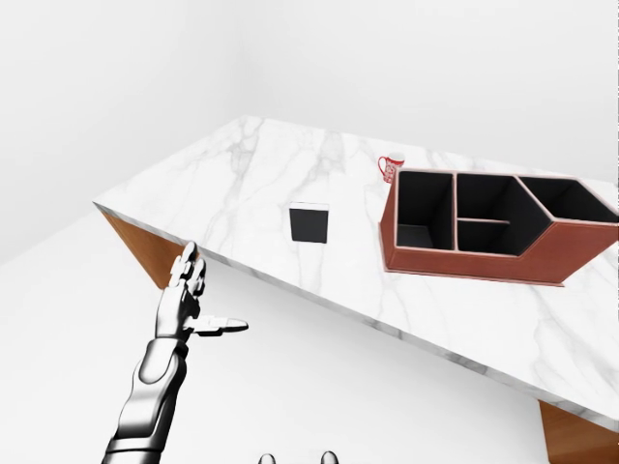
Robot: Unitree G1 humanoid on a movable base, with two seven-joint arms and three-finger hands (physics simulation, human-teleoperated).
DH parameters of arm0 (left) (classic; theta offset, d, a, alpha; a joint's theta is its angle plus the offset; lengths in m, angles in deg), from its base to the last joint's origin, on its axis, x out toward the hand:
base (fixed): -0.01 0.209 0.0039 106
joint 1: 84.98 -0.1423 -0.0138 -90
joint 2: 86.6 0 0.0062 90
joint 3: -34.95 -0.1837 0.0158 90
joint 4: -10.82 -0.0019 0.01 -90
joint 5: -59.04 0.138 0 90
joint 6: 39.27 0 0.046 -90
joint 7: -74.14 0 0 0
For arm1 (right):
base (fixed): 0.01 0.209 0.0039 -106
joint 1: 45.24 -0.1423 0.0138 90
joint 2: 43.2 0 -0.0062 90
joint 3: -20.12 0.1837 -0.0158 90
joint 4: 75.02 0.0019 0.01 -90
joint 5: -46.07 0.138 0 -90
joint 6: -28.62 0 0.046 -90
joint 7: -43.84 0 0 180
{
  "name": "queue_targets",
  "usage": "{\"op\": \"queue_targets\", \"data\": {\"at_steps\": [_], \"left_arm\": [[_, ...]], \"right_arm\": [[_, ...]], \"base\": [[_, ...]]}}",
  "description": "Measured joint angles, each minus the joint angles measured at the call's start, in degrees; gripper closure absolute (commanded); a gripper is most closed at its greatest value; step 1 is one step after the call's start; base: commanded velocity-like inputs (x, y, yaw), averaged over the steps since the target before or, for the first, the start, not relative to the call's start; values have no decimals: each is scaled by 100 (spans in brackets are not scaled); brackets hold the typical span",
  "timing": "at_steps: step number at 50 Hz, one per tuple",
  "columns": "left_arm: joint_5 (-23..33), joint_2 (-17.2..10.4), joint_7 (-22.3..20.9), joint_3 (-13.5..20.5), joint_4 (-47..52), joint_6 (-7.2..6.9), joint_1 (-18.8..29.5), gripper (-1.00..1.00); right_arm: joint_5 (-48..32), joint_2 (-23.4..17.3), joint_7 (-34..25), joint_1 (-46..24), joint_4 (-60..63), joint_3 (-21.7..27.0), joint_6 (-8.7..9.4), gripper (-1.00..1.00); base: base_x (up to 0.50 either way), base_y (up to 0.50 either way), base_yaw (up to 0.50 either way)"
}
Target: Pick up the book and place it in the left compartment of the caddy.
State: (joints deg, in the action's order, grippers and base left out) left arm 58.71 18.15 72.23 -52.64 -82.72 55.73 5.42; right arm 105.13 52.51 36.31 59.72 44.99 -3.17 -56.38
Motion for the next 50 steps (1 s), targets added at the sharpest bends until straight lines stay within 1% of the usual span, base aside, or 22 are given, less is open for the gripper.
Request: {"op": "queue_targets", "data": {"at_steps": [27, 50], "left_arm": [[-12, -24, -21, 26, -352, 0, 142, -100], [-16, -28, -38, 27, -366, 0, 133, -100]], "right_arm": [[-24, 6, -8, 1, 24, -2, 0, -100], [8, 1, 15, 2, 31, 13, 0, -100]], "base": [[13, -26, 0], [13, -26, 0]]}}
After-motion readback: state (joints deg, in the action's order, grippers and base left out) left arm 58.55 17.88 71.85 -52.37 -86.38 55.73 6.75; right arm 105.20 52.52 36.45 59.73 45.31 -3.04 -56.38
